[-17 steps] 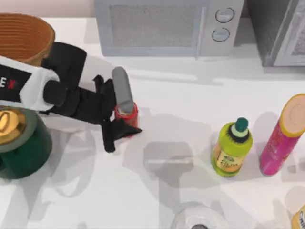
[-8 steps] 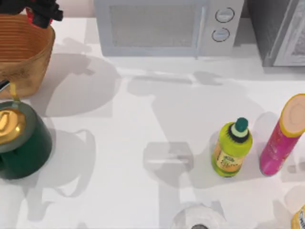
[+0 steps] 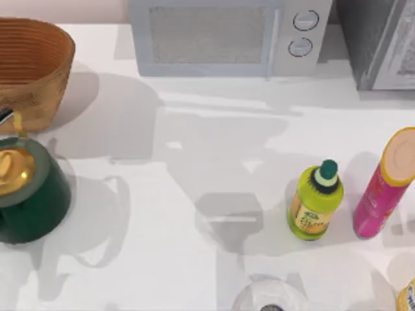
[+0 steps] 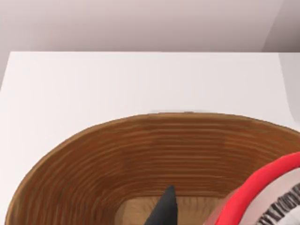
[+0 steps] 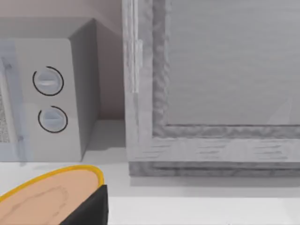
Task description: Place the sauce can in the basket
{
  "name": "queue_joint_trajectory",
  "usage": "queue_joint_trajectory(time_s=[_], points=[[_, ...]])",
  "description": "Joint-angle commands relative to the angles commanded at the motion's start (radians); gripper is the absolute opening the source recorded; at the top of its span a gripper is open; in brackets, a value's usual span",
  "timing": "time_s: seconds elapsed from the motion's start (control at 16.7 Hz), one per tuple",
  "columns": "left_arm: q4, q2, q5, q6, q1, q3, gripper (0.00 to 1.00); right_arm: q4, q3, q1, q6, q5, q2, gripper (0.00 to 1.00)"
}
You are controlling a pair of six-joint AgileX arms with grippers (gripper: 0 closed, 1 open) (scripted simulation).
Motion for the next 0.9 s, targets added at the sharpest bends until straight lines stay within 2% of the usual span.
queue_joint_trajectory(time_s=[0.24,0.9], points=[[0.006,0.007,0.0,0.003,-0.004,-0.002,0.0,0.0,0.0,0.0,0.0,0.0,0.0,1.0],[0.182,0.137,-0.008,-0.007,-0.013,-0.044,0.0,0.0,0.0,0.0,0.0,0.0,0.0,1.0]])
